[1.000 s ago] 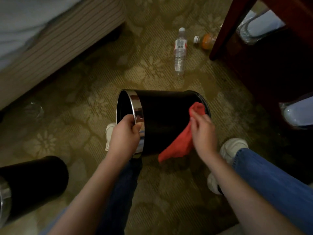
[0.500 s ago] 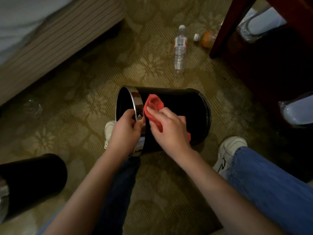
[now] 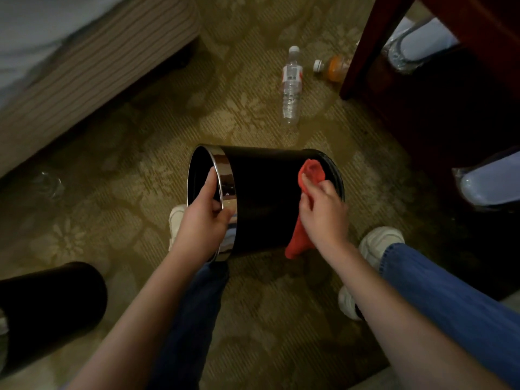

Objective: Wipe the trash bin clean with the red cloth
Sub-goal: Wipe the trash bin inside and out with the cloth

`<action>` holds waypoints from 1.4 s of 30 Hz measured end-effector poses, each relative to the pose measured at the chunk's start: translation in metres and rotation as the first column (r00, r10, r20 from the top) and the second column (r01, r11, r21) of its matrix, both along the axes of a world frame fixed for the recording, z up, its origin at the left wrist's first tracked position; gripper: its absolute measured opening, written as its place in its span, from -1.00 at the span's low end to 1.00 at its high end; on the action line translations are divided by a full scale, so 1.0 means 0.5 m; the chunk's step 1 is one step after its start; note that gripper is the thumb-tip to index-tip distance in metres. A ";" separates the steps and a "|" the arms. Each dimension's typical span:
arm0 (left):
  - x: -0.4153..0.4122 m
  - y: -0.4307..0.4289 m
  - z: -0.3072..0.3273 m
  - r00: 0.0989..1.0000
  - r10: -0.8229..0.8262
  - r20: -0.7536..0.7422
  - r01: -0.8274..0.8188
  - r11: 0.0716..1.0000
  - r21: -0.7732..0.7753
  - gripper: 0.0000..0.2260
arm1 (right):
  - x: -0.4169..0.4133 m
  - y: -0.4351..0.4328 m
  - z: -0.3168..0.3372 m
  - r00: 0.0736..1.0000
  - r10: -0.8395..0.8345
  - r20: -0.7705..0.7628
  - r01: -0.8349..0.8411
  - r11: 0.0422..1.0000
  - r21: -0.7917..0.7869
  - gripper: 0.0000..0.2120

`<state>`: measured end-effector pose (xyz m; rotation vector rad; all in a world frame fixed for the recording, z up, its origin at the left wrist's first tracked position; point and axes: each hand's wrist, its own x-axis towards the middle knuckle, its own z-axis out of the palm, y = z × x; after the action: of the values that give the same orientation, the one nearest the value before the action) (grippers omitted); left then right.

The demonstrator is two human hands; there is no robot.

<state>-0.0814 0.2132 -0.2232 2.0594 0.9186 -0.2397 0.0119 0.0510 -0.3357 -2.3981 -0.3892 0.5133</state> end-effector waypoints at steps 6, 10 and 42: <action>0.001 0.006 -0.013 0.999 0.011 0.050 -0.008 0.999 -0.050 -0.36 | -0.097 0.109 0.100 0.958 0.219 0.186 -0.249 0.956 0.154 -0.58; 0.006 0.002 -0.004 0.997 0.017 0.076 -0.010 0.996 -0.089 -0.37 | -0.083 0.094 0.079 0.934 0.245 0.260 -0.283 0.952 0.121 -0.59; 0.022 0.005 0.002 0.999 0.020 -0.047 -0.021 1.000 -0.017 -0.35 | -0.011 -0.044 -0.029 0.996 -0.084 0.026 0.087 0.987 -0.136 -0.59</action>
<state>-0.0703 0.2157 -0.2223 2.0354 0.9623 -0.2847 0.0065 0.0288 -0.3502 -2.5412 -0.2658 0.4914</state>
